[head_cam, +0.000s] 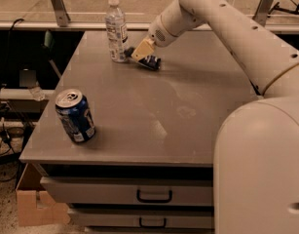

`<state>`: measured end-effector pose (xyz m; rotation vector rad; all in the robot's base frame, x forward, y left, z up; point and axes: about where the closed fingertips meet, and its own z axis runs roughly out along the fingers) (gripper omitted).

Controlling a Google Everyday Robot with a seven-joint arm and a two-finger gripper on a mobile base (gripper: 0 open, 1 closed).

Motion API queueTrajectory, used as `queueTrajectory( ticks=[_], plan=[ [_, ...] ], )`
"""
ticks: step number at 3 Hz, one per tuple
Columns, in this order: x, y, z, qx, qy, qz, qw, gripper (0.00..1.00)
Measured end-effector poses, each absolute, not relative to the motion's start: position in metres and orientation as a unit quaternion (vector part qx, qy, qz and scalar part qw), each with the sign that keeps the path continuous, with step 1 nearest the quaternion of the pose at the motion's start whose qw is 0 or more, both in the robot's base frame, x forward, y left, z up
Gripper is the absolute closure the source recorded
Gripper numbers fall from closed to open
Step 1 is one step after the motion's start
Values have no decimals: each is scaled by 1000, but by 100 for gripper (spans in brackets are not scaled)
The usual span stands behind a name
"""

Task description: Move rxbar blueberry near blue plastic bottle

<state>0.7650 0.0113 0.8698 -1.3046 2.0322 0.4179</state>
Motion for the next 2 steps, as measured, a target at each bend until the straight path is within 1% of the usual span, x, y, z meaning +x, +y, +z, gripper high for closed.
queueTrajectory(
  ticks=[1, 2],
  plan=[
    [766, 14, 876, -501, 777, 164, 345, 0],
    [766, 14, 878, -501, 775, 166, 346, 0]
  ],
)
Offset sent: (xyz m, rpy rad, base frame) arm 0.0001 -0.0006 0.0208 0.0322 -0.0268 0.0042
